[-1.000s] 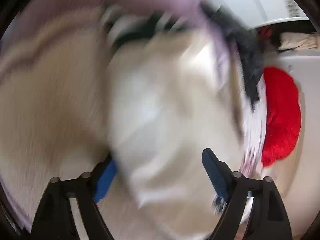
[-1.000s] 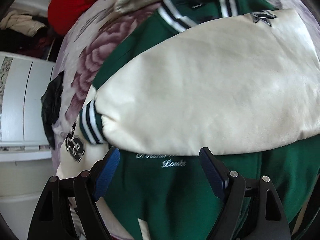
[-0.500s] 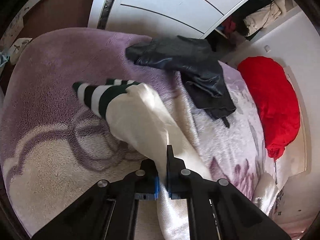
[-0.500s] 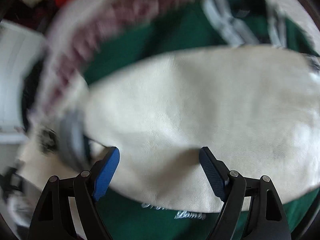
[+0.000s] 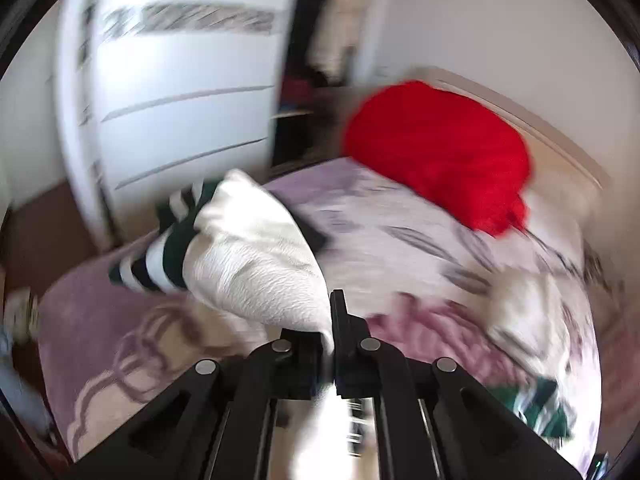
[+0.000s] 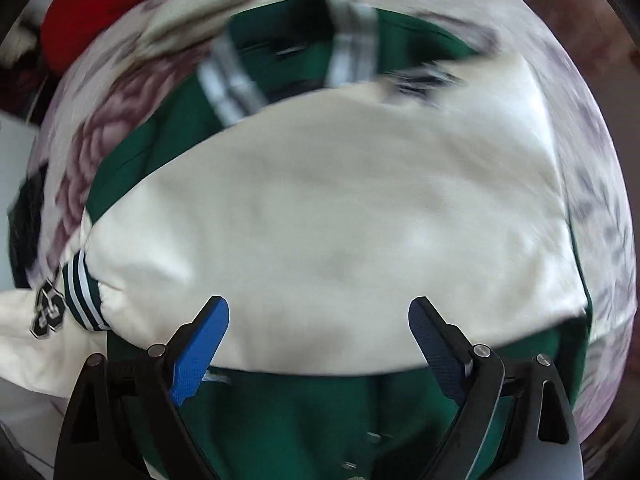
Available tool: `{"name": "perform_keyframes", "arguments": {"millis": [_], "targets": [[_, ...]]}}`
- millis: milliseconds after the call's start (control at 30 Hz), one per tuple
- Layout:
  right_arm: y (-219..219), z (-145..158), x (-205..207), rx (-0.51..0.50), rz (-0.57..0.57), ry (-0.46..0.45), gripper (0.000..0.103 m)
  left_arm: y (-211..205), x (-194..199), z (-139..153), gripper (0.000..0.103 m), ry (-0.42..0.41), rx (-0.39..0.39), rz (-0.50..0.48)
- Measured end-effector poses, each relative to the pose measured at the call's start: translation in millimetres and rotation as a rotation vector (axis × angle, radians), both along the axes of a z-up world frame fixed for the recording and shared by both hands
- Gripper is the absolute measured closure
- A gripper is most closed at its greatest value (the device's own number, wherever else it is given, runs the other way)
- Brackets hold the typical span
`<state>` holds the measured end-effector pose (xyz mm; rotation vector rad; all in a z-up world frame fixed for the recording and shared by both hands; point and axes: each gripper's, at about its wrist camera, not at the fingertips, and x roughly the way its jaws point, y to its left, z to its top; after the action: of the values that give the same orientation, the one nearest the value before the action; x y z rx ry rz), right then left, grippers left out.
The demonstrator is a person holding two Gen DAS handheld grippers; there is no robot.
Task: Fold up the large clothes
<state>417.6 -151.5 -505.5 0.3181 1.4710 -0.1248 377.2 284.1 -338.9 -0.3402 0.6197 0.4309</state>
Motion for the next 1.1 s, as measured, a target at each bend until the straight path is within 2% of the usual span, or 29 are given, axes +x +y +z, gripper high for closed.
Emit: {"name": "perform_keyframes", "arguments": {"millis": [133,200,233,300,367,467,533,600,667,700,733,767,800,900,967,1000,1033,1100], "targets": [[-75,3,-28,0.049,-0.082,0.013,0.01,-121,30,11,0.1,0.016,0.031,-0.209],[-108,6,-43,0.07,-0.109,0.016,0.01,-206,44,1,0.1,0.057,0.045,-0.347],[-125,8,-50,0.074,-0.119,0.016,0.01,-234,47,-6,0.1,0.071,0.025,-0.397],[-163,12,-66,0.067,-0.141,0.015,0.01,-297,53,-29,0.1,0.119,-0.054,-0.497],[-201,16,-83,0.062,-0.166,0.022,0.01,-363,57,-60,0.1,0.198,-0.093,-0.577],[-253,14,-109,0.063,-0.184,0.038,0.01,-441,53,-114,0.1,0.326,-0.092,-0.66],[-277,9,-123,0.046,-0.191,0.063,0.01,-483,47,-148,0.099,0.428,-0.05,-0.697],[-307,2,-141,0.055,-0.217,0.091,0.01,-509,41,-178,0.096,0.532,0.037,-0.728],[-325,-4,-151,0.078,-0.241,0.101,0.01,-524,35,-192,0.093,0.584,0.135,-0.756],[-335,-5,-156,0.09,-0.252,0.103,0.01,-533,31,-196,0.081,0.599,0.186,-0.778],[-345,-6,-161,0.103,-0.261,0.103,0.01,-539,26,-194,0.057,0.601,0.204,-0.82],[-354,-7,-164,0.125,-0.269,0.098,0.01,-542,22,-191,0.042,0.601,0.204,-0.857],[-358,-6,-164,0.141,-0.271,0.093,0.01,-547,18,-186,0.018,0.601,0.213,-0.881],[-372,-3,-160,0.221,-0.29,0.064,0.01,-551,1,-162,0.016,0.579,0.178,-0.92],[-373,2,-148,0.282,-0.3,0.035,0.009,-545,-13,-157,0.016,0.588,0.149,-0.927],[-372,6,-139,0.31,-0.298,0.017,0.009,-537,-20,-148,0.016,0.592,0.121,-0.911],[-369,8,-128,0.328,-0.292,0.003,0.009,-516,-30,-156,0.016,0.598,0.1,-0.894],[-360,13,-103,0.363,-0.256,-0.028,0.009,-483,-43,-153,0.016,0.611,0.072,-0.826]]}}
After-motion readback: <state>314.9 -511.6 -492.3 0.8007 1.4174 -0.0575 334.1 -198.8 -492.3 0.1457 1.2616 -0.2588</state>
